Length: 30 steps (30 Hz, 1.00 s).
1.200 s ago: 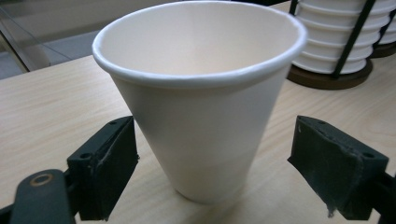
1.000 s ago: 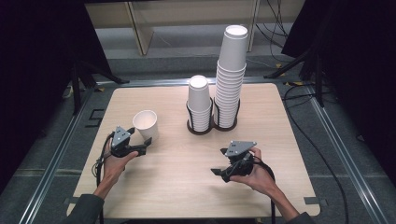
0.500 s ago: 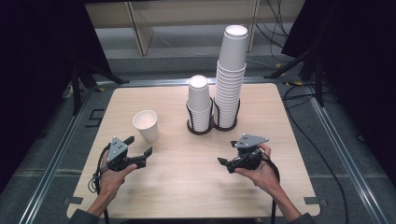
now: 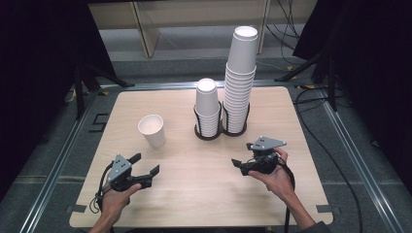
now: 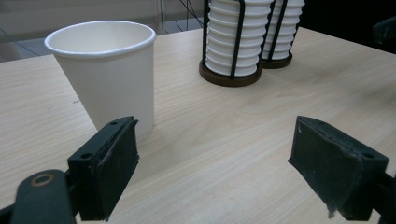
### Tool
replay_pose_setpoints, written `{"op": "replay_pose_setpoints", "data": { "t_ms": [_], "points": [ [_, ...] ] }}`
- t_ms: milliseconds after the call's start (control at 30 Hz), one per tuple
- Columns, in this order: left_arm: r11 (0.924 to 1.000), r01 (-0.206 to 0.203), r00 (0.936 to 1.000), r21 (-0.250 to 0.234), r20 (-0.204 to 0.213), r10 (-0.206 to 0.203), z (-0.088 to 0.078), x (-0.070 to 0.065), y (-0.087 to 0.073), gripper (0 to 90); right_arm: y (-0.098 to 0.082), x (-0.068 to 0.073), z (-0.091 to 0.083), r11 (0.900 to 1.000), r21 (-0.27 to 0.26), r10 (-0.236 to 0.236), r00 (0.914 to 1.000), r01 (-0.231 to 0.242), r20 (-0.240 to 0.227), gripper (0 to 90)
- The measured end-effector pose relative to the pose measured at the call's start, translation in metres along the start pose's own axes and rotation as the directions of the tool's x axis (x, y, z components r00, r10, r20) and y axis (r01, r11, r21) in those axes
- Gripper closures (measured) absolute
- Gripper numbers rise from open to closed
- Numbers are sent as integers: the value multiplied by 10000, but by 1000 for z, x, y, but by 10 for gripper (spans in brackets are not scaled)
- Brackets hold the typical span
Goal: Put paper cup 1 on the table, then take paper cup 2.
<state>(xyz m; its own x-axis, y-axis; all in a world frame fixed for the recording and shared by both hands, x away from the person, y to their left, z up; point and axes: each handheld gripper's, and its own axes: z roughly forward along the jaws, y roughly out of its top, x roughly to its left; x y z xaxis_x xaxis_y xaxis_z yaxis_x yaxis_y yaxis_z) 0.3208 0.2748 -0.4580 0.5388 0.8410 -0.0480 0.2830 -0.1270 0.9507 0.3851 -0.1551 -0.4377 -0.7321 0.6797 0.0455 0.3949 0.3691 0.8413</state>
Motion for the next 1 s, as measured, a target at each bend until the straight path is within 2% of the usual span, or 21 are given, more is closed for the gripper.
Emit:
{"op": "replay_pose_setpoints", "data": {
  "t_ms": [67,133,167,200,233,300,333,367,467,533,567,600,633,667,700,733,800,833,900,933,1000],
  "points": [
    [9999,-96,10000,136,-17,96,-3,-3,0,144,0,-1,-1,10000,-59,-25,10000,25,-4,174],
    [9999,-159,9998,-32,102,159,-3,-6,0,144,2,-2,-4,9998,-130,150,9998,-149,122,173],
    [9998,-181,9998,-45,109,182,-3,-7,0,144,3,-4,-6,9996,-264,32,9999,-28,156,172],
    [9997,-213,9997,129,88,212,-5,-8,1,144,5,-5,-8,9996,-258,127,9997,-122,190,172],
    [9997,-208,9997,106,126,207,-5,-9,0,144,7,-5,-11,9991,-327,271,9995,-265,171,170],
    [9999,-133,9995,6,275,133,-5,-11,-1,144,11,-9,-17,9977,-663,183,9992,-158,361,170],
    [9999,-102,9993,-56,354,104,-5,-12,-1,144,14,-10,-20,9972,-699,290,9990,-266,336,170],
    [9998,-171,9993,69,330,169,-7,-12,-1,144,16,-12,-23,9961,-834,316,9988,-283,384,170],
    [10000,-86,9990,-12,440,86,-7,-13,-3,144,24,-18,-33,9936,-1025,523,9974,-469,502,169],
    [9999,-68,9991,141,420,62,-7,-14,-3,144,31,-22,-38,9906,-1314,458,9971,-375,610,169],
    [10000,-78,9987,41,495,76,-6,-15,-3,144,35,-24,-40,9881,-1458,573,9973,-499,469,169],
    [9998,-98,9989,169,470,90,-7,-16,-3,144,40,-27,-43,9879,-1530,379,9967,-265,723,168],
    [9998,-199,9977,-96,645,205,-4,-15,-4,144,45,-28,-46,9868,-1601,374,9967,-254,721,167],
    [9998,-193,9982,27,576,191,-4,-17,-4,144,50,-29,-48,9860,-1627,482,9967,-371,650,166],
    [9995,-292,9976,124,632,284,-3,-17,-5,144,56,-32,-51,9832,-1815,365,9962,-216,791,165],
    [9996,-248,9976,102,646,241,-2,-17,-5,144,64,-34,-53,9790,-2025,440,9951,-252,890,162],
    [9994,-295,9972,175,694,282,-1,-17,-6,144,75,-35,-57,9794,-1999,484,9944,-289,934,165],
    [9990,-304,9977,332,620,283,-2,-17,-6,144,83,-36,-59,9806,-1956,352,9929,-125,1132,165],
    [9993,-226,9980,303,605,207,-2,-16,-6,144,94,-39,-62,9798,-1994,158,9900,125,1399,163],
    [9998,-214,9972,63,720,209,0,-16,-7,144,100,-41,-63,9779,-2087,193,9907,92,1345,165],
    [9997,-230,9971,71,722,224,0,-15,-7,144,111,-45,-66,9778,-2092,201,9892,108,1450,166]
  ]
}}
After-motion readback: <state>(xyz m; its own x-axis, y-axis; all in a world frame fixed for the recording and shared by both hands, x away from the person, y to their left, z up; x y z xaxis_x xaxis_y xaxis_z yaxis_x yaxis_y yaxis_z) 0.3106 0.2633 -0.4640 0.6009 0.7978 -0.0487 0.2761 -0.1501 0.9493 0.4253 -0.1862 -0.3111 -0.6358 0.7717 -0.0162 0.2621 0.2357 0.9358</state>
